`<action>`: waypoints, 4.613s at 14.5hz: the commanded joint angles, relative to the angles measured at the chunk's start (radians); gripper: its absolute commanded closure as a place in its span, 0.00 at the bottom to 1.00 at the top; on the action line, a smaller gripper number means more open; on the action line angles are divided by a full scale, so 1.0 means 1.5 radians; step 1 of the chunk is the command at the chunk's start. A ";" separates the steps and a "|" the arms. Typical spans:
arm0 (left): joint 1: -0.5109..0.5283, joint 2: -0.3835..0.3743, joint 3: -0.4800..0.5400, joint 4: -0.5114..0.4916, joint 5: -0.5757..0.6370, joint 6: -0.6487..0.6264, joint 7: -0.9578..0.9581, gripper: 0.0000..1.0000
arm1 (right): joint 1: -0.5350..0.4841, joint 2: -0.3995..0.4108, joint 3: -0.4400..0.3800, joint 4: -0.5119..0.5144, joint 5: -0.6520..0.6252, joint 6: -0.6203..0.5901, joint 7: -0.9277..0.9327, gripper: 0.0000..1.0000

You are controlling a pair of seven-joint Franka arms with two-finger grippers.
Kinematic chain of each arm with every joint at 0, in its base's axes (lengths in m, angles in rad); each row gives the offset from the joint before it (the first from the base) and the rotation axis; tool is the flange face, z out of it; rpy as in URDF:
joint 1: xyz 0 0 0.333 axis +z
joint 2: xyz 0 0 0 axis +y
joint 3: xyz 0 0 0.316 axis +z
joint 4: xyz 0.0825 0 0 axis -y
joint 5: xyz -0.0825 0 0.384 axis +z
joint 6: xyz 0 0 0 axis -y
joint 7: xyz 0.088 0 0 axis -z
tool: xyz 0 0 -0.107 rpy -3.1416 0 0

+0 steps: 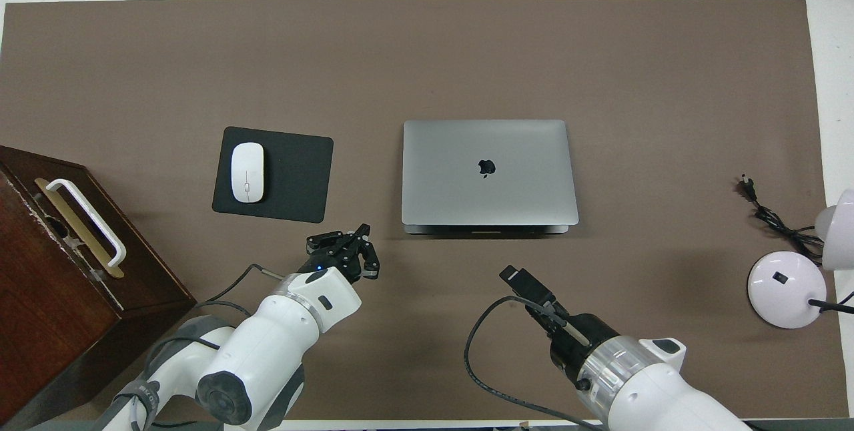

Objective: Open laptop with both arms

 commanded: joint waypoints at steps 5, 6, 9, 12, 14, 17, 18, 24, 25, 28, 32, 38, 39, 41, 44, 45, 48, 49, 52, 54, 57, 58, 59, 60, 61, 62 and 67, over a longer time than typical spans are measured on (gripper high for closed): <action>-0.045 0.051 0.011 0.001 -0.012 0.047 0.000 1.00 | -0.008 0.040 0.002 0.005 0.127 -0.009 -0.003 0.00; -0.046 0.061 0.011 0.010 -0.012 0.047 0.000 1.00 | -0.009 0.047 0.002 0.008 0.147 -0.012 0.005 0.00; -0.060 0.083 0.011 0.034 -0.011 0.047 -0.001 1.00 | -0.030 0.049 0.001 0.017 0.172 -0.057 0.034 0.00; -0.060 0.113 0.011 0.064 -0.010 0.047 0.001 1.00 | -0.037 0.082 0.000 0.022 0.172 -0.056 0.017 0.00; -0.060 0.117 0.011 0.070 -0.010 0.047 0.004 1.00 | -0.037 0.127 0.000 0.038 0.171 -0.027 0.009 0.00; -0.060 0.121 0.010 0.081 -0.010 0.047 0.004 1.00 | -0.028 0.170 0.002 0.039 0.171 0.045 -0.013 0.00; -0.060 0.125 0.010 0.085 -0.010 0.047 0.003 1.00 | -0.028 0.181 0.002 0.040 0.171 0.064 -0.024 0.00; -0.059 0.163 0.010 0.127 -0.010 0.047 0.002 1.00 | -0.028 0.255 0.002 0.043 0.171 0.242 -0.170 0.00; -0.059 0.164 0.010 0.127 -0.010 0.047 0.002 1.00 | -0.027 0.265 0.002 0.042 0.172 0.265 -0.185 0.00; -0.059 0.173 0.010 0.137 -0.009 0.047 0.002 1.00 | -0.006 0.293 0.003 0.042 0.172 0.322 -0.186 0.00; -0.057 0.178 0.010 0.144 -0.008 0.047 0.004 1.00 | 0.017 0.335 0.003 0.044 0.172 0.371 -0.184 0.00; -0.055 0.207 0.011 0.157 -0.004 0.047 0.007 1.00 | 0.030 0.388 0.004 0.045 0.172 0.438 -0.183 0.00; -0.055 0.208 0.011 0.158 -0.004 0.047 0.007 1.00 | 0.030 0.390 0.003 0.049 0.172 0.438 -0.183 0.00; -0.055 0.208 0.011 0.158 -0.004 0.047 0.007 1.00 | 0.031 0.405 0.004 0.059 0.172 0.438 -0.183 0.00; -0.055 0.215 0.011 0.158 -0.003 0.047 0.012 1.00 | 0.033 0.434 0.004 0.077 0.172 0.452 -0.181 0.00; -0.056 0.216 0.011 0.159 -0.003 0.047 0.014 1.00 | 0.034 0.437 0.004 0.077 0.172 0.458 -0.180 0.00; -0.055 0.218 0.012 0.161 -0.003 0.047 0.022 1.00 | 0.033 0.437 0.004 0.079 0.172 0.453 -0.181 0.00; -0.055 0.218 0.012 0.161 -0.003 0.047 0.026 1.00 | 0.033 0.439 0.004 0.085 0.172 0.452 -0.182 0.00; -0.056 0.226 0.012 0.161 -0.003 0.047 0.028 1.00 | 0.032 0.447 0.004 0.103 0.172 0.441 -0.184 0.00; -0.057 0.227 0.012 0.163 -0.003 0.048 0.028 1.00 | 0.031 0.449 0.004 0.111 0.172 0.438 -0.184 0.00; -0.057 0.227 0.012 0.164 -0.003 0.047 0.031 1.00 | 0.031 0.453 0.003 0.126 0.172 0.424 -0.185 0.00; -0.058 0.228 0.012 0.164 -0.003 0.047 0.031 1.00 | 0.031 0.453 0.004 0.128 0.172 0.422 -0.185 0.00; -0.057 0.228 0.012 0.164 -0.003 0.047 0.031 1.00 | 0.031 0.454 0.004 0.130 0.172 0.422 -0.185 0.00; -0.058 0.228 0.012 0.164 -0.003 0.047 0.031 1.00 | 0.031 0.455 0.004 0.132 0.172 0.422 -0.185 0.00; -0.058 0.228 0.011 0.164 -0.003 0.047 0.031 1.00 | 0.031 0.455 0.004 0.133 0.172 0.422 -0.185 0.00; -0.058 0.228 0.012 0.164 -0.003 0.047 0.031 1.00 | 0.031 0.457 0.004 0.140 0.172 0.422 -0.185 0.00; -0.058 0.228 0.011 0.164 -0.003 0.047 0.031 1.00 | 0.032 0.468 0.004 0.173 0.172 0.420 -0.182 0.00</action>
